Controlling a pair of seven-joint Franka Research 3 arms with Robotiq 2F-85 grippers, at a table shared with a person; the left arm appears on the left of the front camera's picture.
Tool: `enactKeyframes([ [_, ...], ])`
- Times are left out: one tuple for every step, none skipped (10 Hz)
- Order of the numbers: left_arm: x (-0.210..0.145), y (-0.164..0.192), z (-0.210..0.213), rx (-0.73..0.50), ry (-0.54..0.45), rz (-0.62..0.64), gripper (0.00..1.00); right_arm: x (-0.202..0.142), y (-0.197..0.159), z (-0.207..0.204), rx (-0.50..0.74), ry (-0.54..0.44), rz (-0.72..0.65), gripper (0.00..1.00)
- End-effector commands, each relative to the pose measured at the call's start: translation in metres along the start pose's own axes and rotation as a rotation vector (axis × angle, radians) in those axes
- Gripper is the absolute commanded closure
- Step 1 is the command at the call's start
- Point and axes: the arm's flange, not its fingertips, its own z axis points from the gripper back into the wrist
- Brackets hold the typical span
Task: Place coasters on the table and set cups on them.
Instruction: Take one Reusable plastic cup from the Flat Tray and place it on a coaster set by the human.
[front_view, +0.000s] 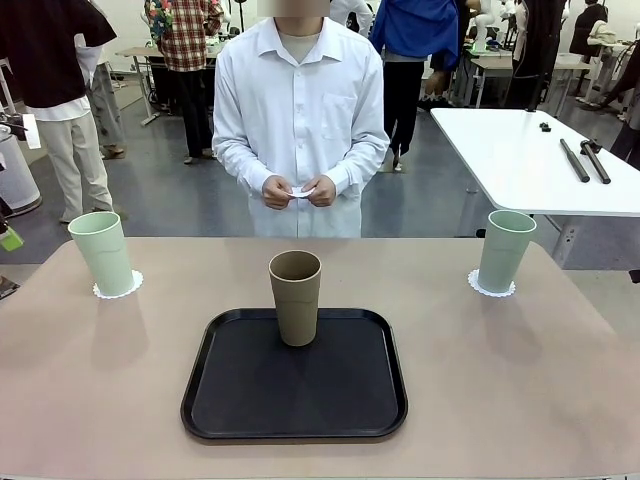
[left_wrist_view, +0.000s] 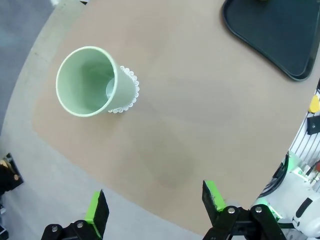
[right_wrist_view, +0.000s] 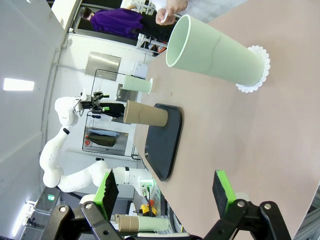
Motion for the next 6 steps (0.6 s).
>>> enactKeyframes([
  [-0.0016, -0.0036, -0.0056, 0.017, -0.003, 0.022, 0.0, 0.0012, 0.0019, -0.0005, -0.004, 0.002, -0.014, 0.0],
  [0.0, 0.0, 0.0, 0.0, 0.0, 0.0, 0.0, 0.0012, 0.0019, -0.0005, -0.004, 0.002, -0.014, 0.0],
  [0.0, 0.0, 0.0, 0.0, 0.0, 0.0, 0.0, 0.0012, 0.0019, -0.0005, -0.004, 0.002, -0.014, 0.0],
  [0.0, 0.0, 0.0, 0.0, 0.0, 0.0, 0.0, 0.0012, 0.0019, -0.0005, -0.004, 0.002, -0.014, 0.0],
  [0.0, 0.0, 0.0, 0.0, 0.0, 0.0, 0.0, 0.0012, 0.0019, -0.0005, -0.004, 0.002, -0.014, 0.0],
  [0.0, 0.0, 0.0, 0.0, 0.0, 0.0, 0.0, 0.0012, 0.0019, -0.0005, -0.004, 0.002, -0.014, 0.0],
])
